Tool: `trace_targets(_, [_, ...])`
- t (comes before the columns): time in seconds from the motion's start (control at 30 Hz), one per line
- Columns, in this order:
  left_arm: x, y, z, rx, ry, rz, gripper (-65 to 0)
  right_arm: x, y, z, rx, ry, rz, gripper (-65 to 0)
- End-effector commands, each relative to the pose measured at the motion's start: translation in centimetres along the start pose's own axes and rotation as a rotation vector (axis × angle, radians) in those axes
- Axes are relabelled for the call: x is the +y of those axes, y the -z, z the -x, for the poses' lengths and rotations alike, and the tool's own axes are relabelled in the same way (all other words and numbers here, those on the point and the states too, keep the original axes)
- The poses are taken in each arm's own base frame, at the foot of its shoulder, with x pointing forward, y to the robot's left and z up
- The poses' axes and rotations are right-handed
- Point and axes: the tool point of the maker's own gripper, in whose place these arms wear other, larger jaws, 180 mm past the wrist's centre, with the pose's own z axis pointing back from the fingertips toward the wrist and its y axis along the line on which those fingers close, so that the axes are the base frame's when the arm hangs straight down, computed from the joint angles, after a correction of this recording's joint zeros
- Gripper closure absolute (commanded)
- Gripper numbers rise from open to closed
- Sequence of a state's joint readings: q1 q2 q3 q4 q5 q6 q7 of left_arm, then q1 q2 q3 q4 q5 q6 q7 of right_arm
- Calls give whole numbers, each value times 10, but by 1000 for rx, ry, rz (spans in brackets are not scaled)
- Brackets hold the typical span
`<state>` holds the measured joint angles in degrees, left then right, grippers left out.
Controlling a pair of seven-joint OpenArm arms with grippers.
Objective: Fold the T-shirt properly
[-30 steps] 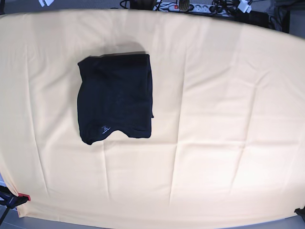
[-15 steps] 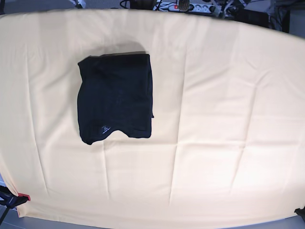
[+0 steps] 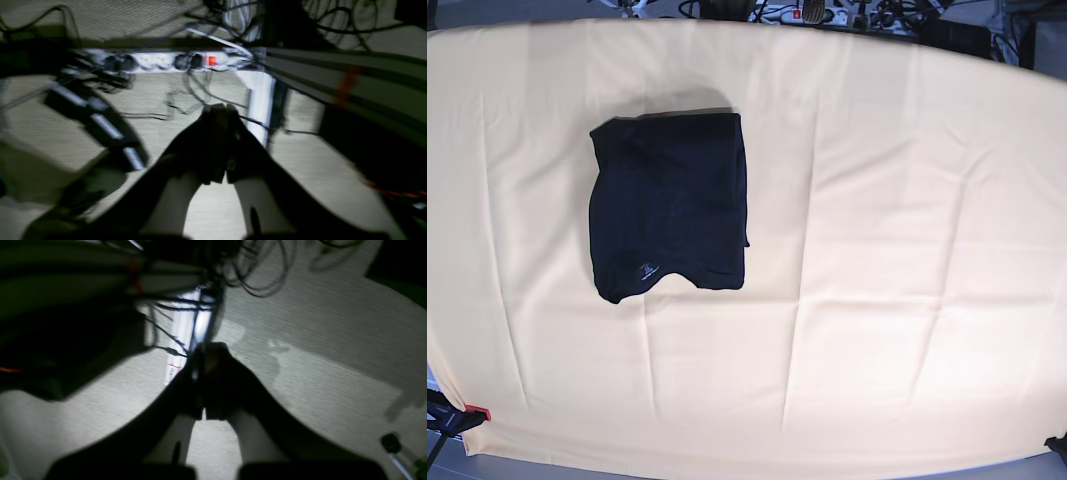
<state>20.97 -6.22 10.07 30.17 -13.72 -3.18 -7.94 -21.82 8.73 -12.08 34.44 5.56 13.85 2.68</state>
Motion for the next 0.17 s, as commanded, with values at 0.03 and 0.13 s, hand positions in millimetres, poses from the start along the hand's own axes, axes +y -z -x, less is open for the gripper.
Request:
trace_targets(0.03, [-14,-5,14,-12,-23,16,0,11,1,2,-10,13,-13,0])
trace_targets(0.13, [-35,-4,19,-26,-48,42,0,24,4,-2,-19,26,-20,0])
